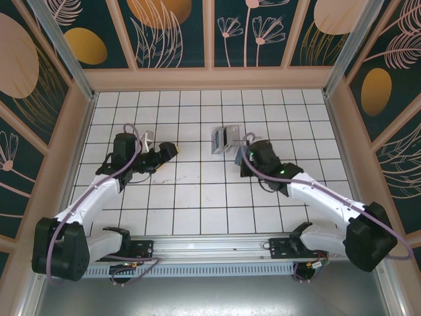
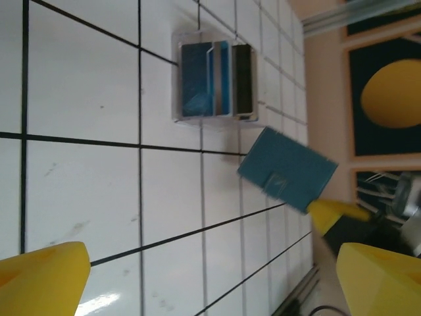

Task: Put the credit cards into the card holder
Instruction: Pick up the card holder from the center of the table, then pass the card holder.

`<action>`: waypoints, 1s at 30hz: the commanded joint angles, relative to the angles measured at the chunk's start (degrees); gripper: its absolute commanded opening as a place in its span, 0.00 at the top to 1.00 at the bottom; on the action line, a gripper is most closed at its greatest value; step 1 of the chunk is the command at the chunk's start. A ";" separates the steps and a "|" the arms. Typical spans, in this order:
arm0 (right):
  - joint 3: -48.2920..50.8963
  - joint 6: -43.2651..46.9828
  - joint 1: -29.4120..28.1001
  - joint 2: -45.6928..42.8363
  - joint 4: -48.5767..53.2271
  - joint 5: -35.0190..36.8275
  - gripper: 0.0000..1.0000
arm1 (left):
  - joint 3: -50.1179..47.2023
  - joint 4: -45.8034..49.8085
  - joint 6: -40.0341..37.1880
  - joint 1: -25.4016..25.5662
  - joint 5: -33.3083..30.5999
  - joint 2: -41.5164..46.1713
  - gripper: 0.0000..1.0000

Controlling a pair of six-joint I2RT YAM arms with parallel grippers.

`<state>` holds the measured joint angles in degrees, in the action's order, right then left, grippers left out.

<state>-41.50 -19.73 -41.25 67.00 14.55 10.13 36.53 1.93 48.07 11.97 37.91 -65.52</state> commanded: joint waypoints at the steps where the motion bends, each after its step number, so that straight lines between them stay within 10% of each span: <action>1: 0.76 4.35 -6.89 1.15 3.03 16.28 1.00 | -4.13 -3.73 12.09 -0.06 -0.49 1.95 0.02; 10: 1.56 27.55 -29.21 13.45 -8.52 30.82 1.00 | -10.23 -7.02 24.54 1.55 -6.07 2.83 0.01; 19: 2.31 41.58 -34.60 17.16 -25.54 26.05 1.00 | -5.33 -8.36 31.88 11.64 -8.88 -8.73 0.16; 24: 0.81 41.58 -34.62 18.32 -28.77 24.22 1.00 | -2.05 -9.40 34.20 15.91 -9.44 -15.15 0.34; 30: -2.58 39.28 -35.26 21.47 -28.07 30.24 0.99 | 1.29 -9.35 36.37 17.99 -12.29 -16.10 0.82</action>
<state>-41.78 20.05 -75.61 88.05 -10.63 36.49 35.18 -6.70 81.91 29.65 27.66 -81.65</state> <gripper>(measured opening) 0.051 0.226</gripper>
